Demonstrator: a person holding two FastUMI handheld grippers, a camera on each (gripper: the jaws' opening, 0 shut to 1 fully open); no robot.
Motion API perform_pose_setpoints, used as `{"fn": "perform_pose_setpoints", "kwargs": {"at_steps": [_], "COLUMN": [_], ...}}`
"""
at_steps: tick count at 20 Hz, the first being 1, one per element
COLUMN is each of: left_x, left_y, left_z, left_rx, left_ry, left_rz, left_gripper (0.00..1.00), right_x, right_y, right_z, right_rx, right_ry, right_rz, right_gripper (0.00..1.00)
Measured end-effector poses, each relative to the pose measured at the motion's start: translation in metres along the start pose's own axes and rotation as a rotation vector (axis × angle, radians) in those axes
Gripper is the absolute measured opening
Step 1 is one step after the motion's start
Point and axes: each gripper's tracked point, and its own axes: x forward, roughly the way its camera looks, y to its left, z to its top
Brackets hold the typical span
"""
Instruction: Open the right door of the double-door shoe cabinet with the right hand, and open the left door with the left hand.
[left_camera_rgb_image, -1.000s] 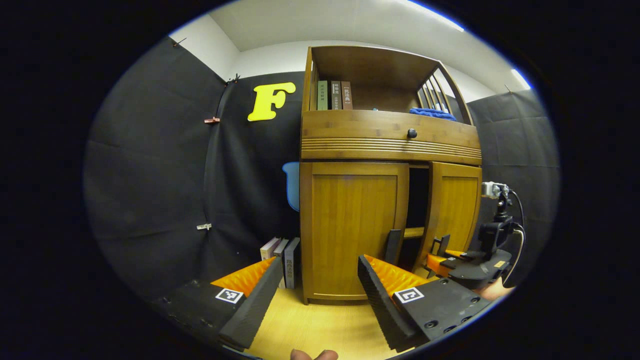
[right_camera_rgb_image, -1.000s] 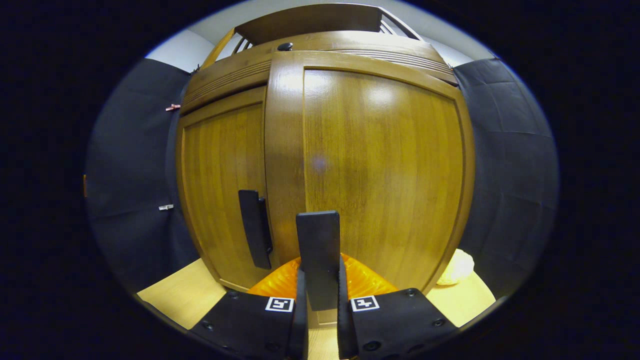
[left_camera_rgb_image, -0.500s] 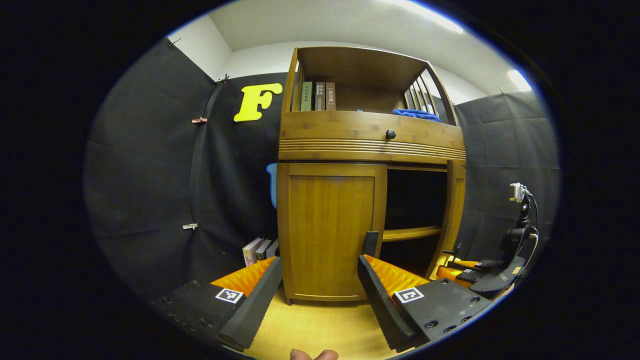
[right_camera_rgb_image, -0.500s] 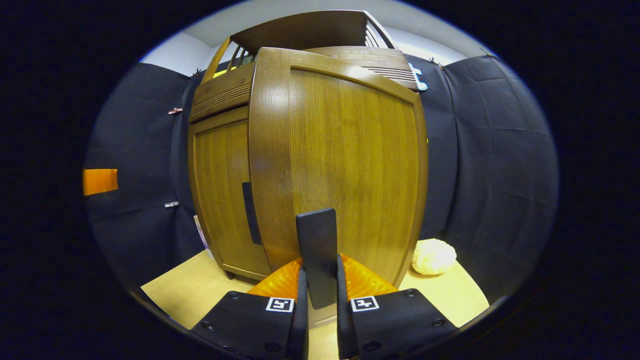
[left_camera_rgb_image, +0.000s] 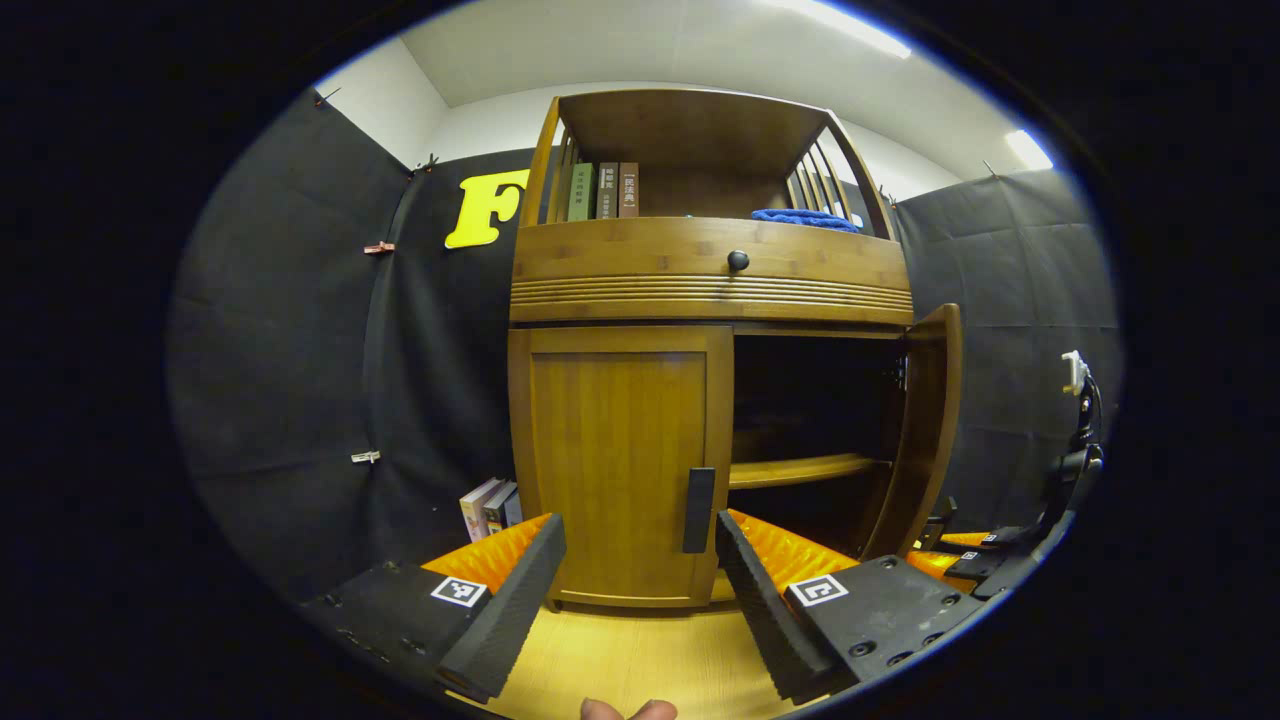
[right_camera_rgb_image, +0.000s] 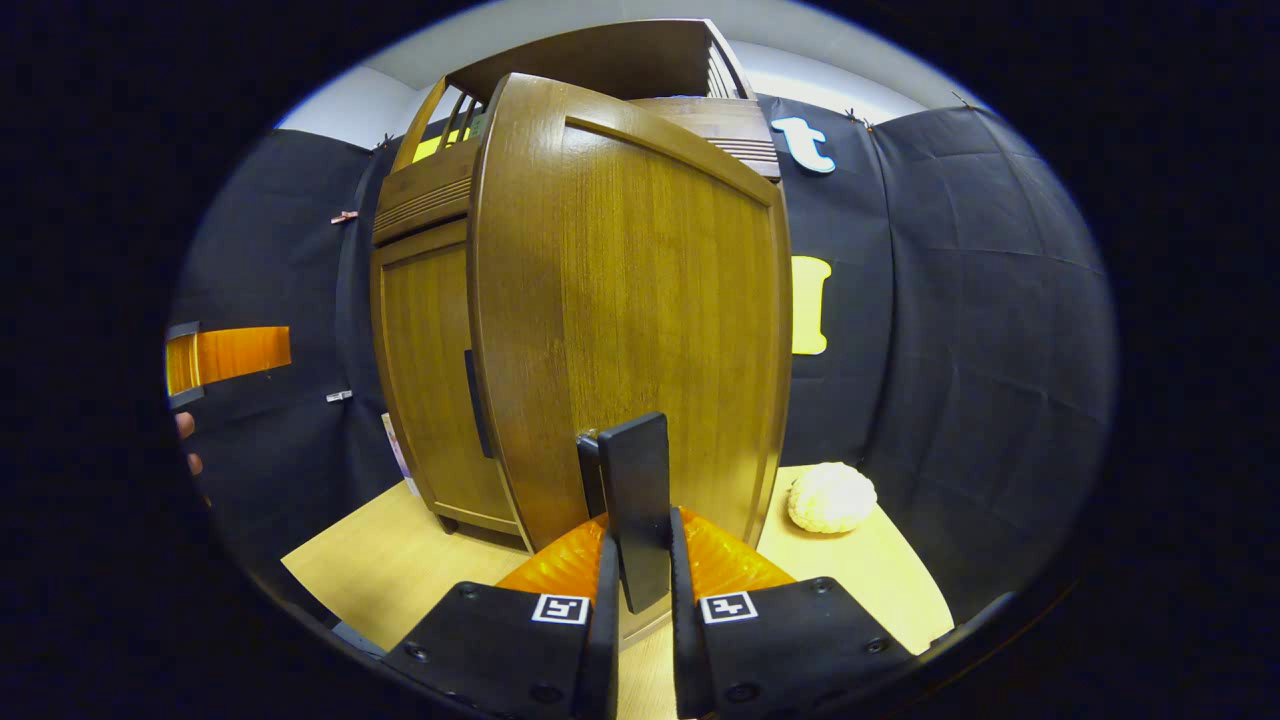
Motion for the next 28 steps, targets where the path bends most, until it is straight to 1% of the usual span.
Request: {"fn": "perform_pose_setpoints", "kwargs": {"at_steps": [4,6,10,13,14,15,18,21,24,28], "left_x": [0.01,0.016,0.027,0.036,0.038,0.041,0.044,0.046,0.05,0.054], "left_y": [-0.018,-0.026,-0.044,-0.057,-0.062,-0.066,-0.08,-0.087,-0.095,-0.103], "left_z": [-0.001,-0.001,-0.002,-0.002,-0.003,-0.002,-0.003,-0.006,-0.007,-0.005], "left_rx": [0.021,0.03,0.026,0.033,0.037,0.04,0.042,0.033,0.027,0.036], "left_ry": [0.002,0.004,0.001,0.003,0.002,0.002,0.005,0.017,0.023,0.009], "left_rz": [-0.016,-0.022,-0.042,-0.058,-0.065,-0.074,-0.1,-0.11,-0.124,-0.153], "left_gripper": [0.96,0.94,0.94,0.94,0.92,0.94,0.94,0.96,0.96,0.94], "right_x": [-0.008,-0.012,-0.021,-0.028,-0.029,-0.029,-0.035,-0.042,-0.049,-0.057], "right_y": [-0.014,-0.024,-0.04,-0.054,-0.06,-0.067,-0.086,-0.107,-0.122,-0.149], "right_z": [-0.003,-0.002,0.003,0.007,0.007,0.007,0.011,0.014,0.019,0.028], "right_rx": [0.013,0.029,0.047,0.031,0.027,0.029,0.043,0.034,0.031,0.02], "right_ry": [0.006,0.008,0.0,-0.007,-0.006,-0.006,-0.012,-0.022,-0.033,-0.055], "right_rz": [-0.005,-0.005,-0.008,-0.016,-0.022,-0.03,-0.059,-0.088,-0.105,-0.155], "right_gripper": [0.26,0.26,0.25,0.25,0.25,0.25,0.25,0.2,0.2,0.2]}}
